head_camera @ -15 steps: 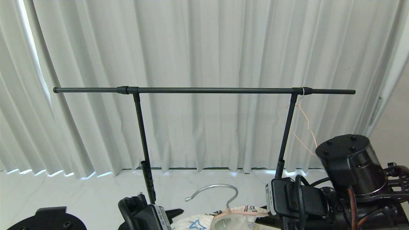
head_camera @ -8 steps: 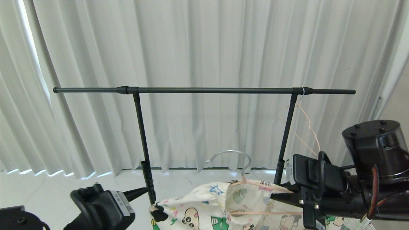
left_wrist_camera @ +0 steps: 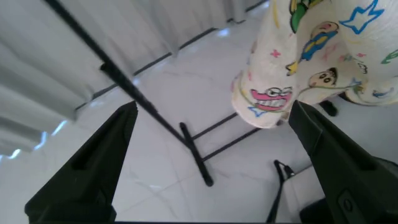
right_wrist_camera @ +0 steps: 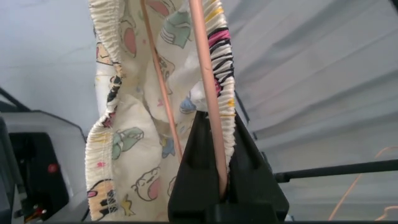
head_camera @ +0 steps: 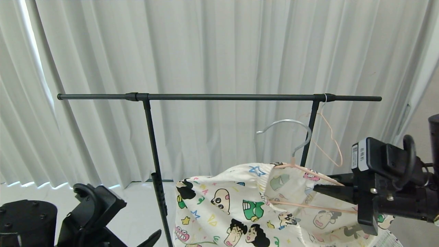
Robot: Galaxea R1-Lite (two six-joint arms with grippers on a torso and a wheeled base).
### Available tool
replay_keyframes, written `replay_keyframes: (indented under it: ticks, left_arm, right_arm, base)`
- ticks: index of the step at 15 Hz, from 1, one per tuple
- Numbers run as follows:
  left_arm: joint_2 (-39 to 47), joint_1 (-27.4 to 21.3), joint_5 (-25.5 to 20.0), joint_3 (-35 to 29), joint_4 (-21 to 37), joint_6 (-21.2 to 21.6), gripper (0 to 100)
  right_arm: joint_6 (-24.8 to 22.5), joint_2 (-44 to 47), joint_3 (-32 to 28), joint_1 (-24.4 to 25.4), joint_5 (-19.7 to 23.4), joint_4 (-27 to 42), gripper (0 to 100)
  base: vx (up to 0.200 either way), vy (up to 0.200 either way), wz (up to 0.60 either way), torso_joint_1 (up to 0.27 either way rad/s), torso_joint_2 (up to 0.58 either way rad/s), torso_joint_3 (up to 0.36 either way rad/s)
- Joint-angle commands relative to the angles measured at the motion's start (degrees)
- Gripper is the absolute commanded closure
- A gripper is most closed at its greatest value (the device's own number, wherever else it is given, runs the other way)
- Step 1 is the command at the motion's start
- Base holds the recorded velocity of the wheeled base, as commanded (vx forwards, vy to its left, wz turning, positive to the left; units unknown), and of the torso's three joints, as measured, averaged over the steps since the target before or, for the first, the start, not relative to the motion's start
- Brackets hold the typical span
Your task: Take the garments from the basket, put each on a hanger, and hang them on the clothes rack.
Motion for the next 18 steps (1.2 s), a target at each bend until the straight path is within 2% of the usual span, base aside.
replay_keyframes:
  ticks: [1,3,5,6,8,10,12,17,18]
  left_arm:
    - [5.1,-0.8,-2.7,-3.2,-0.1,-0.1,0]
    - [6.7,-1.1,-5.0,-5.4,-0.1,-0.2,0]
    - [7.6,-1.1,-5.1,-5.9,-0.3,-0.5,0]
    - [7.6,-1.1,-5.0,-5.7,-1.0,-0.5,100]
    - [7.5,0.0,-5.0,-4.7,-1.4,-0.4,100]
    - [8.5,5.2,-3.0,-2.6,-1.4,-0.2,100]
    - [8.8,8.4,0.3,-0.7,-1.4,-0.1,100]
    - [6.7,6.1,0.8,-0.3,-2.2,0.2,100]
    - [5.9,5.8,0.8,-0.3,-2.2,0.1,0]
  right_arm:
    - [-0.1,-3.2,0.1,0.8,0.1,0.0,100]
    - [-0.1,-4.0,0.1,2.2,0.0,0.0,100]
    - [-0.4,-4.0,0.0,3.0,-0.1,0.0,100]
    - [-0.4,-4.0,0.0,3.0,-0.1,0.0,100]
    - [-0.2,-4.0,0.0,2.9,-0.2,0.0,100]
    - [-0.1,-4.1,0.0,2.6,-0.3,-0.1,100]
    - [0.0,-4.1,0.0,1.9,-0.3,-0.1,100]
    - [0.4,-4.1,0.1,1.2,-0.3,-0.1,100]
    - [0.4,-4.1,0.2,0.6,-0.3,-0.1,100]
  base:
    - [0.000,0.000,0.00,0.000,0.00,0.000]
    - [0.000,0.000,0.00,0.000,0.00,0.000]
    - [0.000,0.000,0.00,0.000,0.00,0.000]
    - [0.000,0.000,0.00,0.000,0.00,0.000]
    - [0.000,0.000,0.00,0.000,0.00,0.000]
    - [0.000,0.000,0.00,0.000,0.00,0.000]
    - [0.000,0.000,0.00,0.000,0.00,0.000]
    - [0.000,0.000,0.00,0.000,0.00,0.000]
    - [0.000,0.000,0.00,0.000,0.00,0.000]
